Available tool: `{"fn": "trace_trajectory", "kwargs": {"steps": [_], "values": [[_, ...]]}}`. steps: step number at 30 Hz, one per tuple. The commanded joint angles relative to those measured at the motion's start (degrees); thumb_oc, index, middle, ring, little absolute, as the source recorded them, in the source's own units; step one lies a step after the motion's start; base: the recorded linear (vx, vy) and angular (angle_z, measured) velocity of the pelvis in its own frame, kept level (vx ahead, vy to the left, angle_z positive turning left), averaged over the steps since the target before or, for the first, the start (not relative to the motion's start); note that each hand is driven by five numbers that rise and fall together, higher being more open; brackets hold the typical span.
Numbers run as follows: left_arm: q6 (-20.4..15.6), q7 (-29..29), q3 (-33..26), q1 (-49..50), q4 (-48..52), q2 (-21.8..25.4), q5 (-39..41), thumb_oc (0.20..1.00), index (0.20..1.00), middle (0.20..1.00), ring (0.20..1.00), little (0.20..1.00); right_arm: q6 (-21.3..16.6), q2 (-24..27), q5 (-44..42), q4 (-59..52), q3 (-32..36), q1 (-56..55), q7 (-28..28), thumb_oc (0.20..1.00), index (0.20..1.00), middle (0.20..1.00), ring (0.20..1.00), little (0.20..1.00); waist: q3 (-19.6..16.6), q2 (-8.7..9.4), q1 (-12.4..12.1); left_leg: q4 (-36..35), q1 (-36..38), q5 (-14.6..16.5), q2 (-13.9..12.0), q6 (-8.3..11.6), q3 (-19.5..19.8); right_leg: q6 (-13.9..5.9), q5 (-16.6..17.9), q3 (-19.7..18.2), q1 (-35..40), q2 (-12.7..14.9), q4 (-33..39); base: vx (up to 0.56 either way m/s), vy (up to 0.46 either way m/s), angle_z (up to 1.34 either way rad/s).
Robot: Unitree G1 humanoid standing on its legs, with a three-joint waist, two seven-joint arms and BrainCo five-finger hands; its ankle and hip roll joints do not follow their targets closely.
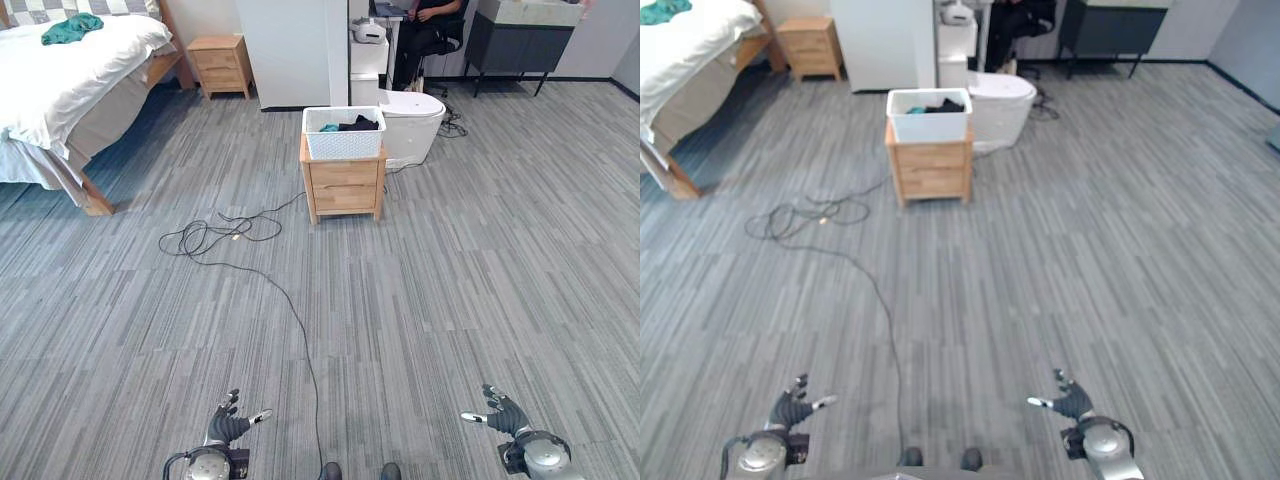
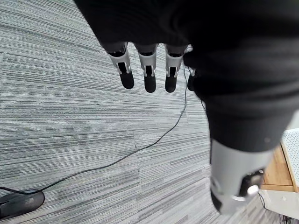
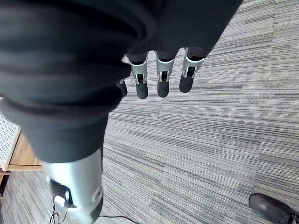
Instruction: Grab the laundry basket,head to the washer,open it,put in the laundry and shut it.
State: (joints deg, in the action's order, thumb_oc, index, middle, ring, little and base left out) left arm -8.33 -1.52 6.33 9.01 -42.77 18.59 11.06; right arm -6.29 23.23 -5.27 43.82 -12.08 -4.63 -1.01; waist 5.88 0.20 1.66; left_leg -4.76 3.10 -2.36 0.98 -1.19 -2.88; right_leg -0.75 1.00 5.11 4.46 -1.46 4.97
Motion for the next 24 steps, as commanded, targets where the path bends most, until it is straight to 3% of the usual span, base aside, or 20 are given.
{"fn": "trace_trajectory", "kwargs": {"steps": [1,9,16,24], "values": [[-1.81,-1.35,-0.68,-2.42,-1.92,1.52,0.97,1.000,1.000,1.000,1.000,1.000,-1.93,0.99,-2.52,0.47,-0.72,2.24,-0.92,1.000,1.000,1.000,1.000,1.000,0.46,2.60,0.72,2.28,2.07,5.31,-0.13,1.99,0.39,-4.74,-3.19,-0.76,0.47,3.03,-1.29,0.00,0.000,0.00],[-1.85,-2.29,-1.34,-2.44,0.22,1.36,2.50,1.000,1.000,1.000,1.000,1.000,-1.85,0.21,-5.28,1.03,0.54,2.43,-1.31,1.000,1.000,1.000,1.000,1.000,1.48,3.44,-0.08,6.37,-0.41,7.36,0.20,1.42,0.33,-4.79,-3.93,-0.32,0.39,3.69,-2.38,0.05,0.045,0.03],[-1.97,-2.97,-1.57,-2.51,2.13,2.32,1.37,1.000,1.000,1.000,1.000,1.000,-1.97,-0.70,-7.67,1.62,1.30,4.07,-1.59,1.000,1.000,1.000,1.000,1.000,1.75,3.68,-0.97,7.86,-2.55,8.73,0.94,0.51,-0.16,-5.97,-3.71,-1.46,-1.22,4.79,-3.61,0.05,0.101,-0.02],[-2.04,-3.42,-1.18,-4.19,4.15,3.18,0.90,1.000,1.000,1.000,1.000,1.000,-2.18,-1.47,-7.97,0.21,-0.09,7.35,-1.77,1.000,1.000,1.000,1.000,1.000,3.46,3.79,-1.12,9.79,-3.61,11.07,2.15,-1.68,0.96,-8.03,-3.98,-3.76,-8.56,5.04,-15.24,0.06,0.112,-0.13]]}}
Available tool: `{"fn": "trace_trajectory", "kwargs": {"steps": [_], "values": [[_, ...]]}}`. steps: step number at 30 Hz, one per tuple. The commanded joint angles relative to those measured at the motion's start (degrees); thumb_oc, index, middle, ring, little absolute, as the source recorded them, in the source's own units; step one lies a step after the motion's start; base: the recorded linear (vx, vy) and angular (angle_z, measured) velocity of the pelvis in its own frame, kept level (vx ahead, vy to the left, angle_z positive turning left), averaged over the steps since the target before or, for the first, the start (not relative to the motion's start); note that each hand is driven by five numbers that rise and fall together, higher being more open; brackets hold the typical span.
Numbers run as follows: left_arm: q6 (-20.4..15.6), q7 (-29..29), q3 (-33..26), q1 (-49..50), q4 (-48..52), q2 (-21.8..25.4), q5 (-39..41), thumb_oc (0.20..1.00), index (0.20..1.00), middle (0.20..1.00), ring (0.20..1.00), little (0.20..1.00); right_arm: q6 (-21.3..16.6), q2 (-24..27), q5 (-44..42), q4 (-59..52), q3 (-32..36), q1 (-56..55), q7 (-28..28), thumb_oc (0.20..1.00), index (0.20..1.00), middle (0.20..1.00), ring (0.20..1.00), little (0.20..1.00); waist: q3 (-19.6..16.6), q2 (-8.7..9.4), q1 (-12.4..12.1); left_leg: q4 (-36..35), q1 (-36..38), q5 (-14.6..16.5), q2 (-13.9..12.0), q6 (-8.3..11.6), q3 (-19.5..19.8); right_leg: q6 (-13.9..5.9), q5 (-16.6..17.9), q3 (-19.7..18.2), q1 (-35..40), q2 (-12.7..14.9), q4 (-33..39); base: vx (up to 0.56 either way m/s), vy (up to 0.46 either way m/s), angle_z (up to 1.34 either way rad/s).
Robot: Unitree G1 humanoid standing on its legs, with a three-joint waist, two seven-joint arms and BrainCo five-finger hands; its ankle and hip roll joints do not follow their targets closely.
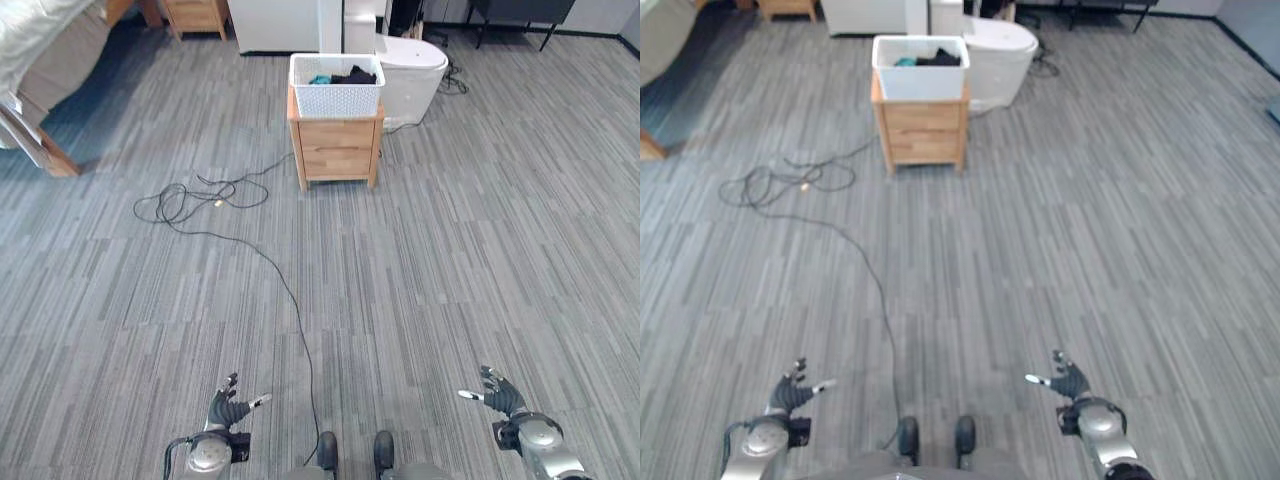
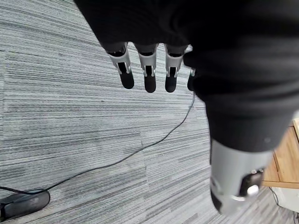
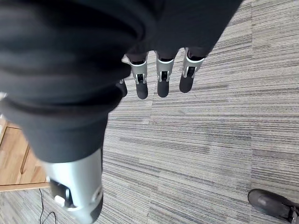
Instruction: Grab the laundry basket,head to the washer,open it,put in the laundry and shut it.
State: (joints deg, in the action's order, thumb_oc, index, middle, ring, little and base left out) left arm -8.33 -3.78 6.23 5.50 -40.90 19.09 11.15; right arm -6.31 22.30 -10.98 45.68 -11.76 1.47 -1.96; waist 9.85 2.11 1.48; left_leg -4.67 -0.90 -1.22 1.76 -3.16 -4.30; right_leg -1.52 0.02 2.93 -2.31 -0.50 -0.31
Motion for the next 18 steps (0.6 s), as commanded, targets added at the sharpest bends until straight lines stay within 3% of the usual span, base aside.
{"fn": "trace_trajectory", "kwargs": {"steps": [1,4,10,13,15,17,18], "values": [[-2.12,-1.21,-0.88,-0.90,2.09,2.58,0.82,1.000,1.000,1.000,1.000,1.000,-2.10,-0.50,-2.22,-2.38,-0.69,1.50,-0.85,1.000,1.000,1.000,1.000,1.000,-0.20,1.75,-0.67,9.33,1.16,10.16,1.54,0.18,2.65,-6.97,-2.64,-1.85,-2.70,3.83,-10.01,0.09,0.029,0.05],[-2.21,-1.34,-0.46,-1.27,2.28,2.57,1.16,1.000,1.000,1.000,1.000,1.000,-2.22,-0.08,-1.65,-3.94,-1.98,2.54,-1.09,1.000,1.000,1.000,1.000,1.000,0.97,1.57,-0.01,8.59,3.27,11.13,1.67,-0.07,3.08,-6.34,-0.25,-0.61,-6.70,3.10,-8.26,0.14,0.003,-0.06],[-1.83,-1.02,0.24,-1.72,2.12,1.59,0.57,1.000,1.000,1.000,1.000,1.000,-1.73,0.04,-0.07,-6.00,-2.74,2.46,-0.97,1.000,1.000,1.000,1.000,1.000,2.28,1.50,1.96,7.35,9.71,13.79,1.62,0.63,4.63,-7.28,2.98,6.47,-11.90,3.50,-1.45,0.25,-0.055,0.04],[-1.97,-0.81,0.74,-1.49,2.12,1.10,0.12,1.000,1.000,1.000,1.000,1.000,-1.86,0.28,0.15,-6.54,-2.34,1.05,-0.86,1.000,1.000,1.000,1.000,1.000,1.78,1.76,2.49,7.22,12.21,15.01,1.59,1.33,5.86,-6.43,3.43,6.00,-11.17,3.70,-1.39,0.27,-0.130,0.43],[-2.05,-0.82,0.75,-1.23,1.08,0.64,0.12,1.000,1.000,1.000,1.000,1.000,-2.12,0.40,0.06,-5.59,-2.16,0.79,-0.96,1.000,1.000,1.000,1.000,1.000,0.77,1.21,2.63,7.29,13.11,13.64,0.32,2.62,6.08,-5.38,3.89,6.09,-10.20,3.21,-2.05,0.31,-0.200,0.79],[-2.11,-0.46,1.21,-0.94,-0.11,-0.06,0.84,1.000,1.000,1.000,1.000,1.000,-2.53,0.80,-0.43,-6.11,-2.15,0.16,-0.69,1.000,1.000,1.000,1.000,1.000,-0.48,-0.45,3.14,13.15,11.82,7.01,-2.52,6.78,5.36,-3.62,2.09,7.51,-7.69,2.21,-2.53,0.42,-0.293,0.48],[-2.36,-0.43,1.41,-1.13,-0.30,-0.27,1.44,1.000,1.000,1.000,1.000,1.000,-2.96,1.03,-0.82,-6.44,-2.11,0.07,-0.89,1.000,1.000,1.000,1.000,1.000,-0.43,-0.77,3.27,17.14,10.37,4.85,-3.25,7.94,4.72,-2.83,1.05,7.67,-6.45,1.78,-2.39,0.29,-0.195,0.14]]}}
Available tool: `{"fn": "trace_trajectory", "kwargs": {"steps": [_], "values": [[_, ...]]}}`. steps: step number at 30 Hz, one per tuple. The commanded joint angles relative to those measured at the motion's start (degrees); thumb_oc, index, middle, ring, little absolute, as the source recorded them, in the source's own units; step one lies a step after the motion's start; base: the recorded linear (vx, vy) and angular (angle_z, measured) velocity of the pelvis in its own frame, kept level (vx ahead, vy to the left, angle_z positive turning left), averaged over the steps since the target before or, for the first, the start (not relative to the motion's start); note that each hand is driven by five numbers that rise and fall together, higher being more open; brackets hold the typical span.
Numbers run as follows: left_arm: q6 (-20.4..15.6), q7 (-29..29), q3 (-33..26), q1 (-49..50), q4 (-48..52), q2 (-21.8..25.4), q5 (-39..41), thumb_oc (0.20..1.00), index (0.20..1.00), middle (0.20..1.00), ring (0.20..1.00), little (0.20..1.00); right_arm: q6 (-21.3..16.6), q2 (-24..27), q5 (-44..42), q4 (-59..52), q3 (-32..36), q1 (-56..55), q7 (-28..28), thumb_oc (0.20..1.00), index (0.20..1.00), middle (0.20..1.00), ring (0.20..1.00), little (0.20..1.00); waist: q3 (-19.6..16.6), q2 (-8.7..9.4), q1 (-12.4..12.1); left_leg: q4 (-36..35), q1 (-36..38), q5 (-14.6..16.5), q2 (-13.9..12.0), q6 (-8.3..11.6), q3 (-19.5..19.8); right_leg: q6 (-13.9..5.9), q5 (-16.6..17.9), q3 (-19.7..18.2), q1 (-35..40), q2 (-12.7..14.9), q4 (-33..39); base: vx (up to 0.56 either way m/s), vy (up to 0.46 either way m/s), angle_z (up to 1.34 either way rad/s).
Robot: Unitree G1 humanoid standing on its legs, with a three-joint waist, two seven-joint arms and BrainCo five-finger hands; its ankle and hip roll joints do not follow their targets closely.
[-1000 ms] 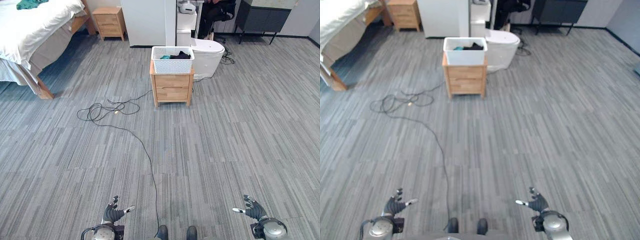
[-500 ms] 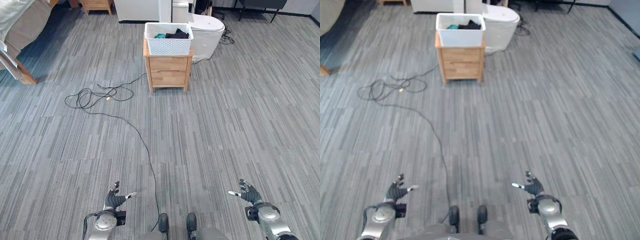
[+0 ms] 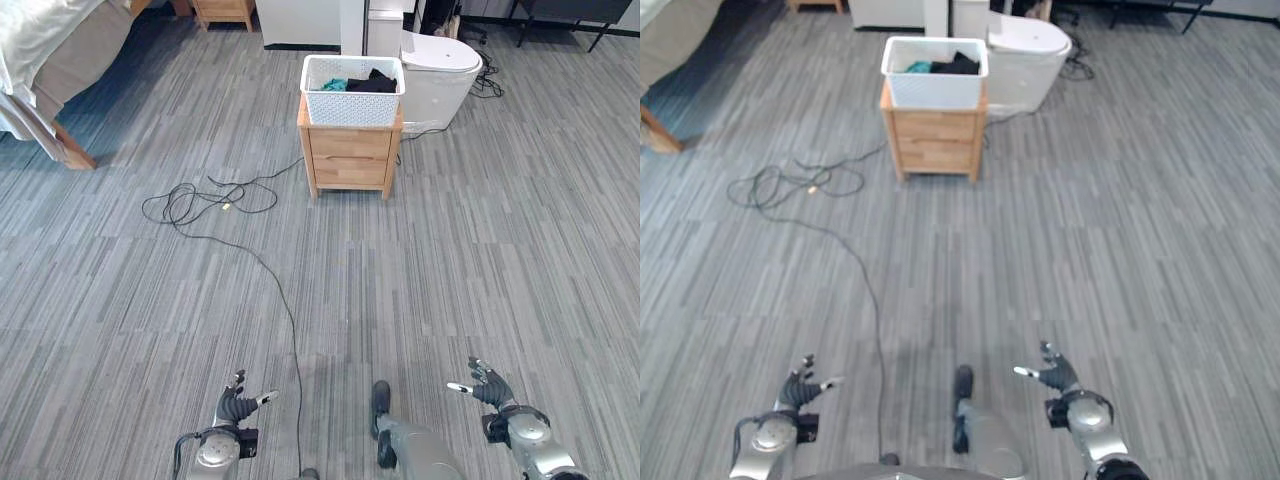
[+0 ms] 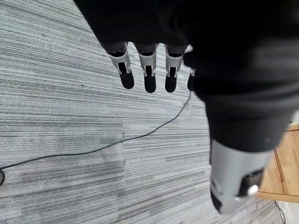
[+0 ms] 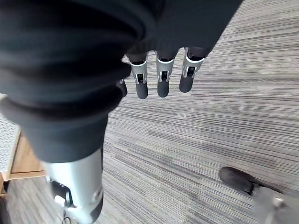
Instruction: Grab the laundry basket,head to the washer,open it,put in the laundry and shut it.
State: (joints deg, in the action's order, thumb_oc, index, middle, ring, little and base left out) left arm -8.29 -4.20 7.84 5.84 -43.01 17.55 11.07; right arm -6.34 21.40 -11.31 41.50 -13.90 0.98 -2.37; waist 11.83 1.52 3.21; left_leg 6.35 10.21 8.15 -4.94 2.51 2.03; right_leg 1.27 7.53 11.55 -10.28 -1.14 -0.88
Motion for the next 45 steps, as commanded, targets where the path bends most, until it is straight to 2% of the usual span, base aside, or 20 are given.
{"fn": "trace_trajectory", "kwargs": {"steps": [1,2,4,7,12,15,18,21,22,23,24,25,26,27,28,31,33,36,40,45], "values": [[-2.46,-0.13,0.03,-1.88,1.51,1.10,1.91,1.000,1.000,1.000,1.000,1.000,-2.92,2.07,-0.68,-2.20,0.04,0.68,-0.69,1.000,1.000,1.000,1.000,1.000,-2.06,0.00,1.57,10.03,-2.86,-6.27,2.93,2.70,-2.89,-5.04,-7.43,-1.01,2.78,2.55,-1.70,0.19,-0.131,-0.01],[-2.54,-0.17,0.42,-2.35,1.46,0.92,2.20,1.000,1.000,1.000,1.000,1.000,-3.01,2.21,-0.91,-1.89,0.04,0.88,-0.88,1.000,1.000,1.000,1.000,1.000,-1.58,0.41,1.52,12.68,-5.28,-6.85,2.36,2.31,-4.30,-4.70,-8.03,-1.03,3.79,2.91,-1.48,0.16,-0.099,-0.16],[-2.43,0.22,1.60,-3.38,1.43,0.76,2.38,1.000,1.000,1.000,1.000,1.000,-2.78,2.83,-1.22,-1.06,0.29,0.99,-1.26,1.000,1.000,1.000,1.000,1.000,-0.54,1.95,0.91,13.74,-11.38,-4.41,2.09,0.19,-7.43,-4.54,-9.18,-1.32,6.60,4.07,-0.16,0.19,-0.088,-0.10],[-2.34,0.73,2.94,-3.88,1.87,0.90,1.57,1.000,1.000,1.000,1.000,1.000,-2.56,3.03,-1.41,-0.41,0.62,0.27,-1.20,1.000,1.000,1.000,1.000,1.000,0.03,2.89,0.32,9.80,-17.07,-2.15,3.05,-0.57,-8.97,-4.86,-10.07,-1.52,9.49,4.84,1.63,0.22,-0.033,-0.05],[-2.17,1.15,2.86,-3.30,3.91,0.88,2.27,1.000,1.000,1.000,1.000,1.000,-2.45,1.93,-2.03,0.91,1.29,-1.03,-1.92,1.000,1.000,1.000,1.000,1.000,-0.03,2.06,-1.00,-0.87,-23.70,-11.88,3.17,0.71,-14.24,-4.63,-11.96,-2.55,15.13,2.26,4.46,0.29,0.012,0.02],[-2.07,1.06,2.52,-2.59,3.61,0.70,2.23,1.000,1.000,1.000,1.000,1.000,-2.16,1.63,-1.44,1.05,1.01,-1.13,-1.86,1.000,1.000,1.000,1.000,1.000,-0.65,1.65,-2.20,-4.10,-24.92,-14.08,2.92,0.93,-15.20,-5.01,-13.44,-4.23,18.38,1.60,4.56,0.38,0.130,-0.06],[-2.00,1.25,1.73,-1.81,3.21,0.70,2.48,1.000,1.000,1.000,1.000,1.000,-2.05,1.21,-0.72,0.61,0.80,-1.52,-1.15,1.000,1.000,1.000,1.000,1.000,-2.03,1.52,-2.50,-6.16,-22.67,-13.89,2.94,0.13,-14.93,-5.68,-14.46,-5.14,20.07,1.91,4.28,0.29,0.123,-0.38],[-2.01,1.14,0.84,-1.00,3.45,1.45,2.17,1.000,1.000,1.000,1.000,1.000,-1.91,0.62,0.18,0.13,0.16,-1.11,-0.87,1.000,1.000,1.000,1.000,1.000,-3.26,2.75,-3.14,-2.93,-21.92,-11.81,3.59,-1.16,-15.14,-6.77,-14.76,-6.47,21.03,4.16,2.98,0.40,0.210,-0.18],[-1.87,0.97,0.35,-0.89,3.14,2.22,1.87,1.000,1.000,1.000,1.000,1.000,-1.78,0.01,0.63,-0.27,-0.47,-0.53,-0.43,1.000,1.000,1.000,1.000,1.000,-3.61,3.67,-3.89,-1.10,-21.05,-9.31,4.12,-2.45,-15.79,-7.78,-14.61,-7.15,20.64,5.92,-0.20,0.41,0.243,-0.26],[-1.77,0.71,0.09,-1.21,3.06,2.74,1.84,1.000,1.000,1.000,1.000,1.000,-1.92,-0.23,0.66,-0.54,-0.96,-0.04,-0.22,1.000,1.000,1.000,1.000,1.000,-3.50,4.11,-4.10,-0.68,-20.51,-8.42,4.51,-3.07,-15.93,-8.43,-13.16,-7.73,19.37,6.39,-3.63,0.29,0.179,-0.44],[-1.77,0.71,0.09,-1.23,3.05,2.74,1.84,1.000,1.000,1.000,1.000,1.000,-1.92,-0.22,0.66,-0.53,-0.95,-0.02,-0.22,1.000,1.000,1.000,1.000,1.000,-3.68,4.02,-4.20,-0.72,-20.73,-8.53,4.35,-3.04,-16.02,-8.38,-13.02,-7.86,19.07,6.26,-3.63,0.23,0.151,-0.42],[-1.76,0.30,-0.36,-1.81,2.89,3.23,1.96,1.000,1.000,1.000,1.000,1.000,-1.95,-0.56,0.53,-1.68,-1.15,0.70,-0.13,1.000,1.000,1.000,1.000,1.000,-3.25,4.31,-4.05,-0.45,-19.17,-6.81,5.54,-4.21,-15.51,-9.73,-10.75,-8.82,17.06,6.65,-8.01,0.14,0.092,-0.27],[-1.75,0.30,-0.37,-1.83,2.89,3.22,1.95,1.000,1.000,1.000,1.000,1.000,-1.94,-0.55,0.53,-1.68,-1.14,0.71,-0.13,1.000,1.000,1.000,1.000,1.000,-3.43,4.21,-4.15,-0.51,-19.39,-6.94,5.38,-4.17,-15.58,-9.67,-10.57,-8.93,16.77,6.51,-7.96,0.29,0.169,-0.01],[-2.03,0.01,-0.38,-2.26,2.65,3.33,2.05,1.000,1.000,1.000,1.000,1.000,-2.09,-0.62,0.38,-2.49,-1.49,1.37,-0.20,1.000,1.000,1.000,1.000,1.000,-2.79,3.63,-3.70,-1.74,-16.62,-6.03,6.01,-4.78,-14.97,-9.28,-8.64,-8.75,12.73,6.36,-9.91,0.21,0.099,0.12],[-2.09,0.01,-0.48,-2.09,2.93,3.48,2.15,1.000,1.000,1.000,1.000,1.000,-2.09,-0.62,0.44,-3.14,-1.62,1.68,-0.15,1.000,1.000,1.000,1.000,1.000,-2.50,3.06,-3.47,-2.99,-14.78,-5.44,5.94,-4.87,-14.93,-9.07,-8.10,-7.19,10.54,6.52,-9.43,0.31,0.124,0.26],[-2.08,0.28,-0.42,-1.45,3.16,3.50,2.05,1.000,1.000,1.000,1.000,1.000,-1.86,-0.37,0.78,-3.88,-1.82,1.51,-0.01,1.000,1.000,1.000,1.000,1.000,-1.67,1.97,-2.14,-4.60,-10.83,-4.08,5.63,-4.71,-14.29,-8.94,-7.64,-2.95,6.30,7.09,-5.88,0.25,0.052,0.00],[-1.85,0.45,-0.17,-1.54,2.83,3.15,1.91,1.000,1.000,1.000,1.000,1.000,-1.78,-0.56,0.78,-3.90,-1.62,1.13,0.10,1.000,1.000,1.000,1.000,1.000,-0.70,1.73,-0.96,-4.67,-8.63,-3.19,5.90,-4.64,-13.06,-9.28,-6.31,-2.18,3.06,7.24,-4.52,0.29,0.034,0.04],[-1.85,0.78,0.12,-1.78,2.90,2.72,1.03,1.000,1.000,1.000,1.000,1.000,-1.66,-0.63,0.57,-4.33,-1.16,0.13,0.29,1.000,1.000,1.000,1.000,1.000,-0.24,2.18,0.32,-4.19,-5.75,-0.65,6.55,-4.30,-11.55,-10.06,-4.52,-1.36,1.35,7.69,-0.30,0.33,-0.015,0.38],[-1.57,0.98,-0.28,-1.40,2.11,2.44,0.40,1.000,1.000,1.000,1.000,1.000,-1.42,-0.77,1.21,-3.89,-1.10,-0.16,0.58,1.000,1.000,1.000,1.000,1.000,-0.16,2.24,1.04,-2.90,-1.11,2.74,6.25,-3.32,-9.83,-11.17,-2.21,2.49,-1.91,9.36,2.44,0.39,-0.085,0.27],[-1.75,0.91,-0.13,-0.89,1.22,2.30,-0.48,1.000,1.000,1.000,1.000,1.000,-1.07,-0.76,1.47,-4.49,-1.15,-1.38,1.23,1.000,1.000,1.000,1.000,1.000,-1.17,1.71,2.55,-3.30,5.30,4.73,4.66,-1.38,-7.13,-11.68,-0.32,2.58,-2.47,9.71,1.76,0.46,-0.165,0.43]]}}
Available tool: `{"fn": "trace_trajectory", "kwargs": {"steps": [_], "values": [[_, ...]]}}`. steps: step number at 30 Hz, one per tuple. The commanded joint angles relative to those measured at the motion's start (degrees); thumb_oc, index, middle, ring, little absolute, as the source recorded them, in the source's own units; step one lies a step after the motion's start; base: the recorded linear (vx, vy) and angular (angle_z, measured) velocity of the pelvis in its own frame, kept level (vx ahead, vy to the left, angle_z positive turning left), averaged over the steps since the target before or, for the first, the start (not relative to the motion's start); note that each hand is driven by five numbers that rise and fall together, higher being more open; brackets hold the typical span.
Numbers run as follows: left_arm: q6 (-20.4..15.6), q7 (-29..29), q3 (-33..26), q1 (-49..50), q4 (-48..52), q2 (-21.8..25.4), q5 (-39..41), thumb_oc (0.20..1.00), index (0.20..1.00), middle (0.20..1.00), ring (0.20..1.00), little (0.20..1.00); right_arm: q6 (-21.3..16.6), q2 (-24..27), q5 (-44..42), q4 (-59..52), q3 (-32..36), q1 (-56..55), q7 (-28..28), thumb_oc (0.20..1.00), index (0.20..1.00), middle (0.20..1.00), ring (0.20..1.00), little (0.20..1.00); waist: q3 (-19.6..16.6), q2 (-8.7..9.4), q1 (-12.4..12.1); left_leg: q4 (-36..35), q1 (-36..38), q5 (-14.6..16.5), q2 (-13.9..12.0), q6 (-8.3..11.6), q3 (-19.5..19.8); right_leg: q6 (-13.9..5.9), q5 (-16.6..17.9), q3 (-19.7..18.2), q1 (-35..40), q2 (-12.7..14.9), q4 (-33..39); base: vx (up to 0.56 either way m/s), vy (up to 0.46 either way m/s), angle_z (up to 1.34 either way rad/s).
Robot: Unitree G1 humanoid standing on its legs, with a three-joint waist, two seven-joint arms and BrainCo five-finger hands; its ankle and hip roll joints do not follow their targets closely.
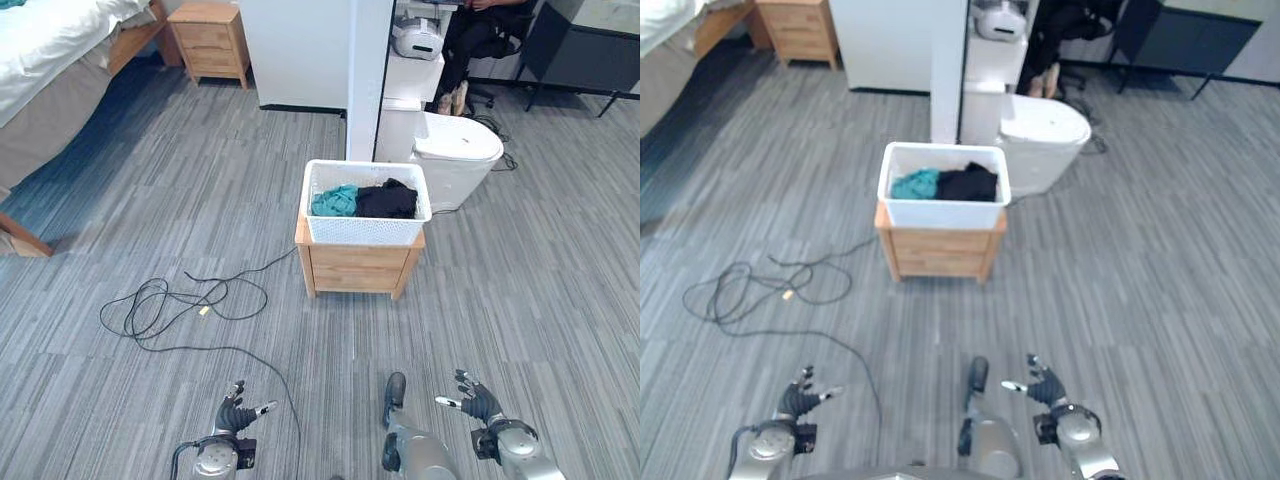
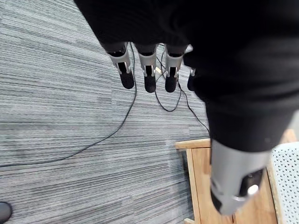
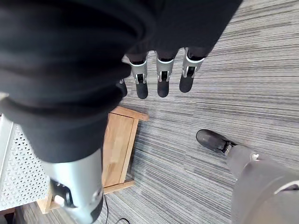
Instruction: Grab the laundry basket,head to the washer,open it,put in the laundry and shut it.
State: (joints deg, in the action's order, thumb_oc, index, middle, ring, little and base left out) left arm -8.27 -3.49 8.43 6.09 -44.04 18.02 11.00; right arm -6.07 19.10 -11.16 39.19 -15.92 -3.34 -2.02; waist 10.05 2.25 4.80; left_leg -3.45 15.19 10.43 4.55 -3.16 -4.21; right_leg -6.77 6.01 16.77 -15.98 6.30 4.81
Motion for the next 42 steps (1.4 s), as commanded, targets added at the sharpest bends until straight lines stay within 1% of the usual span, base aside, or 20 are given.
{"fn": "trace_trajectory", "kwargs": {"steps": [1,2,4,6,8,9,11,12,13,15,17,20,25,26,28,29,31,32,35,42], "values": [[-1.90,0.27,-0.73,-0.74,2.13,1.76,-0.43,1.000,1.000,1.000,1.000,1.000,-1.35,1.67,1.19,-2.05,0.97,2.39,1.33,1.000,1.000,1.000,1.000,1.000,0.12,0.78,1.25,7.03,1.35,2.42,-5.44,5.11,-0.07,-3.13,1.60,-3.36,3.72,2.00,-4.57,0.45,-0.224,0.49],[-1.96,0.33,-0.47,-1.01,1.87,1.65,-0.43,1.000,1.000,1.000,1.000,1.000,-1.44,1.83,1.06,-1.91,0.92,2.22,1.42,1.000,1.000,1.000,1.000,1.000,-0.18,0.30,1.40,8.49,1.06,1.25,-6.37,6.12,-0.02,-2.51,1.45,-3.43,4.31,1.85,-4.97,0.40,-0.267,0.63],[-2.11,0.02,-0.03,-1.68,0.46,1.26,0.08,1.000,1.000,1.000,1.000,1.000,-1.95,2.15,0.34,-0.91,0.55,2.69,1.33,1.000,1.000,1.000,1.000,1.000,-0.37,-0.76,1.95,14.13,-1.67,-5.71,-9.08,8.98,0.59,-0.69,0.43,-3.80,5.10,0.50,-6.23,0.31,-0.309,0.70],[-2.14,0.28,0.12,-1.95,-0.27,0.77,1.58,1.000,1.000,1.000,1.000,1.000,-2.39,2.89,-0.35,-0.68,0.27,2.80,0.98,1.000,1.000,1.000,1.000,1.000,-0.07,-0.77,2.11,22.95,-6.36,-11.96,-10.79,10.16,0.32,1.52,-1.10,-3.49,7.33,-0.31,-5.90,0.26,-0.284,0.30],[-2.22,0.01,0.23,-2.50,-2.35,0.14,2.13,1.000,1.000,1.000,1.000,1.000,-2.22,3.21,-0.68,-0.26,-0.12,3.01,0.92,1.000,1.000,1.000,1.000,1.000,-0.14,-0.52,2.15,26.66,-8.04,-14.39,-12.13,9.91,-1.04,3.09,-3.28,-4.14,9.67,-1.58,-5.14,0.29,-0.230,-0.06],[-2.22,-0.05,0.32,-2.71,-2.85,-0.11,2.47,1.000,1.000,1.000,1.000,1.000,-2.05,3.38,-0.62,-0.02,-0.18,3.06,0.88,1.000,1.000,1.000,1.000,1.000,-0.19,-0.55,2.07,26.20,-8.56,-13.92,-12.49,9.35,-1.96,3.38,-4.32,-4.42,10.77,-2.00,-4.84,0.38,-0.208,-0.16],[-2.09,0.23,1.88,-3.19,-2.62,-0.72,1.83,1.000,1.000,1.000,1.000,1.000,-2.01,4.93,-0.07,-0.02,-0.07,3.37,0.57,1.000,1.000,1.000,1.000,1.000,0.56,0.27,1.00,21.93,-14.60,-8.39,-10.27,7.13,-3.21,3.25,-6.59,-6.14,14.39,-1.92,-3.56,0.36,-0.126,-0.41],[-2.09,0.23,1.90,-3.18,-2.62,-0.73,1.83,1.000,1.000,1.000,1.000,1.000,-2.01,4.95,-0.07,-0.03,-0.05,3.34,0.57,1.000,1.000,1.000,1.000,1.000,0.69,0.24,0.93,22.00,-14.44,-8.26,-10.30,7.11,-3.25,3.21,-6.63,-6.18,14.56,-1.95,-3.54,0.27,-0.047,-0.48],[-1.96,0.23,2.48,-3.43,-2.26,-0.39,1.57,1.000,1.000,1.000,1.000,1.000,-1.95,5.45,-0.21,0.02,0.23,3.35,0.21,1.000,1.000,1.000,1.000,1.000,1.47,0.95,0.28,18.47,-18.13,-7.03,-8.73,6.94,-3.17,3.07,-7.29,-6.82,16.26,-1.80,-3.06,0.18,-0.021,-0.37],[-1.77,-0.09,2.50,-3.78,-2.50,-0.14,1.63,1.000,1.000,1.000,1.000,1.000,-1.89,5.55,-0.18,0.79,0.45,3.53,-0.47,1.000,1.000,1.000,1.000,1.000,2.10,0.99,-0.67,13.59,-20.52,-8.86,-7.83,7.59,-2.80,2.86,-7.70,-7.67,18.12,-2.55,-2.47,0.21,0.000,-0.36],[-1.78,-0.10,2.21,-3.39,-2.72,-0.22,1.36,1.000,1.000,1.000,1.000,1.000,-2.03,5.51,0.07,0.86,0.56,3.56,-0.62,1.000,1.000,1.000,1.000,1.000,1.97,0.78,-1.07,11.56,-18.70,-8.76,-7.51,7.66,-2.74,2.57,-8.11,-8.77,19.13,-3.19,-2.54,0.16,0.082,-0.51],[-1.76,0.00,1.87,-2.23,-2.20,0.11,1.11,1.000,1.000,1.000,1.000,1.000,-1.93,5.46,1.07,0.13,0.64,2.95,-0.49,1.000,1.000,1.000,1.000,1.000,0.80,0.55,-1.19,9.30,-16.16,-7.82,-6.45,6.90,-1.42,2.29,-8.25,-9.96,19.93,-3.22,-3.44,0.15,0.132,-0.77],[-1.64,0.05,1.45,-1.81,-1.57,0.85,0.49,1.000,1.000,1.000,1.000,1.000,-1.56,4.92,1.95,-0.26,0.65,2.93,-0.30,1.000,1.000,1.000,1.000,1.000,-0.47,0.63,-1.66,7.21,-13.11,-6.56,-5.77,5.28,-2.60,1.37,-8.53,-11.48,19.91,-2.53,-5.53,0.07,0.110,-0.07],[-1.63,0.08,1.42,-1.81,-1.01,1.15,0.38,1.000,1.000,1.000,1.000,1.000,-1.60,4.85,2.16,-0.60,0.63,3.10,-0.27,1.000,1.000,1.000,1.000,1.000,-0.52,0.62,-1.87,7.11,-12.78,-6.20,-5.58,4.83,-2.86,1.07,-8.65,-11.73,19.41,-2.39,-6.78,0.00,0.119,-0.38],[-1.62,-0.41,0.26,-1.54,2.26,2.41,0.83,1.000,1.000,1.000,1.000,1.000,-1.76,4.77,2.83,-3.03,0.71,5.28,-0.69,1.000,1.000,1.000,1.000,1.000,0.90,0.33,-2.42,7.39,-12.23,-4.84,-5.22,2.95,-3.82,-1.41,-8.30,-12.37,13.83,-1.85,-15.24,-0.05,0.127,-0.28],[-1.67,-0.46,0.03,-1.49,2.93,2.53,0.96,1.000,1.000,1.000,1.000,1.000,-1.79,4.59,2.90,-3.28,0.81,5.98,-0.94,1.000,1.000,1.000,1.000,1.000,1.11,0.23,-2.47,7.16,-12.03,-4.75,-5.27,2.82,-3.98,-1.83,-7.89,-12.48,12.52,-1.56,-16.20,-0.04,0.025,-0.52],[-1.74,-0.59,-0.39,-1.34,3.63,2.69,1.07,1.000,1.000,1.000,1.000,1.000,-1.95,4.58,2.90,-4.08,1.01,6.43,-1.15,1.000,1.000,1.000,1.000,1.000,1.18,0.09,-2.53,6.82,-11.61,-4.60,-5.45,2.86,-4.23,-2.23,-7.23,-12.36,11.30,-0.97,-16.01,0.02,-0.061,-0.56],[-2.02,-1.45,-0.79,-1.32,4.55,3.22,1.46,1.000,1.000,1.000,1.000,1.000,-1.94,5.43,4.15,-5.90,0.86,7.04,-1.86,1.000,1.000,1.000,1.000,1.000,1.51,-0.03,-2.07,6.11,-10.85,-4.48,-5.95,3.29,-4.23,-1.68,-6.28,-11.62,9.46,0.02,-13.45,0.04,-0.090,-0.02],[-2.37,-0.67,-0.73,-0.99,5.61,3.58,1.80,1.000,1.000,1.000,1.000,1.000,-2.11,5.95,3.70,-7.30,1.67,6.73,-2.06,1.000,1.000,1.000,1.000,1.000,0.90,0.61,-1.78,7.13,-11.17,-4.19,-5.79,3.69,-3.14,-1.37,-6.55,-12.11,11.18,0.27,-10.32,0.09,-0.109,0.26],[-2.59,-2.41,-3.99,-0.98,8.32,4.18,1.65,1.000,1.000,1.000,1.000,1.000,-2.43,9.64,5.11,-14.94,3.17,6.47,-2.35,1.000,1.000,1.000,1.000,1.000,-0.83,0.63,-2.20,4.10,-8.99,-5.56,-7.24,5.59,-2.52,0.11,-5.68,-9.46,17.05,-1.10,-2.94,0.14,-0.133,0.14]]}}
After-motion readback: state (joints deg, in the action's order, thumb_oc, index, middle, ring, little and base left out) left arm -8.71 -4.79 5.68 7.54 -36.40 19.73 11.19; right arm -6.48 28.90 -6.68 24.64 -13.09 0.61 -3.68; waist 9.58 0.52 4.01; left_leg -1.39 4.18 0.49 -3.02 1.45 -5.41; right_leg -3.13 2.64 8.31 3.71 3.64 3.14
